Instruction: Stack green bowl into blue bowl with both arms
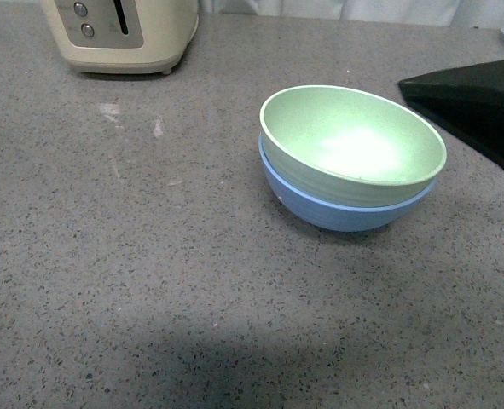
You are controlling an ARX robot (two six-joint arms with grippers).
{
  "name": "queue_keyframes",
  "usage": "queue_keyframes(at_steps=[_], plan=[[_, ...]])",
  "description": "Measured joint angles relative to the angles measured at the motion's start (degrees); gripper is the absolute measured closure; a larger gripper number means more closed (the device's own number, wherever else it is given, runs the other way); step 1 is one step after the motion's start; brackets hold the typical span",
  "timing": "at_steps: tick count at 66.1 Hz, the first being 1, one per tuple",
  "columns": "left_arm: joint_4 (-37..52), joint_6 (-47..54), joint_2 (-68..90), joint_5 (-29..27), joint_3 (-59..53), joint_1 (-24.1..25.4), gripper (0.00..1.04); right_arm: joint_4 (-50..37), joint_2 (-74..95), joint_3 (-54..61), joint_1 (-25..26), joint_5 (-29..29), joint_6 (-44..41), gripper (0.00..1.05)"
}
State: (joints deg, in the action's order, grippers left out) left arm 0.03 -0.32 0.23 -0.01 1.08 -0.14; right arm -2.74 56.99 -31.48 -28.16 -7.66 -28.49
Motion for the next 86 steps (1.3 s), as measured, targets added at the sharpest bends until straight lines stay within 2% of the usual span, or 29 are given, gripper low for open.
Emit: queue_keyframes(at_steps=[7, 12, 21, 26, 28, 31, 42, 57, 74, 80, 86], plan=[[0.0, 0.0, 0.0, 0.0, 0.0, 0.0, 0.06, -2.23, -6.29, 5.68, -1.22, 8.22, 7.43, 0.09], [0.0, 0.0, 0.0, 0.0, 0.0, 0.0, 0.06, -0.35, -11.63, 9.66, -1.86, 13.97, 13.73, 0.09], [0.0, 0.0, 0.0, 0.02, 0.0, 0.0, 0.06, 0.39, -15.39, 11.85, -2.16, 16.48, 20.39, 0.09], [0.0, 0.02, 0.0, 0.04, 0.0, 0.0, 0.06, -14.27, -16.09, 17.05, -3.41, 29.94, 24.24, 0.22], [0.0, 0.04, 0.0, 0.02, 0.0, 0.0, 0.06, -18.86, -16.7, 19.12, -3.02, 33.24, 25.09, 0.27], [0.0, 0.02, 0.0, -0.09, 0.0, 0.0, 0.06, -22.62, -18.32, 21.29, -1.44, 34.75, 25.99, 0.34], [0.0, 0.04, -0.04, 0.0, 0.0, 0.0, 0.06, -20.83, -26.51, 24.98, 6.03, 28.89, 27.5, 0.64], [0.0, 0.04, -0.04, -0.04, 0.0, 0.0, 0.06, -16.22, -33.62, 27.5, 13.73, 21.31, 27.76, 1.03], [0.0, 0.02, -0.04, 0.0, 0.0, 0.0, 0.06, -11.32, -40.63, 29.4, 20.44, 14.99, 27.87, 1.04], [0.0, 0.02, -0.04, -0.04, 0.0, 0.0, 0.06, -11.47, -42.66, 31.21, 25.4, 8.31, 27.89, 1.04], [0.0, 0.04, -0.04, 0.0, 0.0, 0.0, 0.06, -10.23, -44.13, 31.23, 27.65, 7.98, 27.89, 1.04]])
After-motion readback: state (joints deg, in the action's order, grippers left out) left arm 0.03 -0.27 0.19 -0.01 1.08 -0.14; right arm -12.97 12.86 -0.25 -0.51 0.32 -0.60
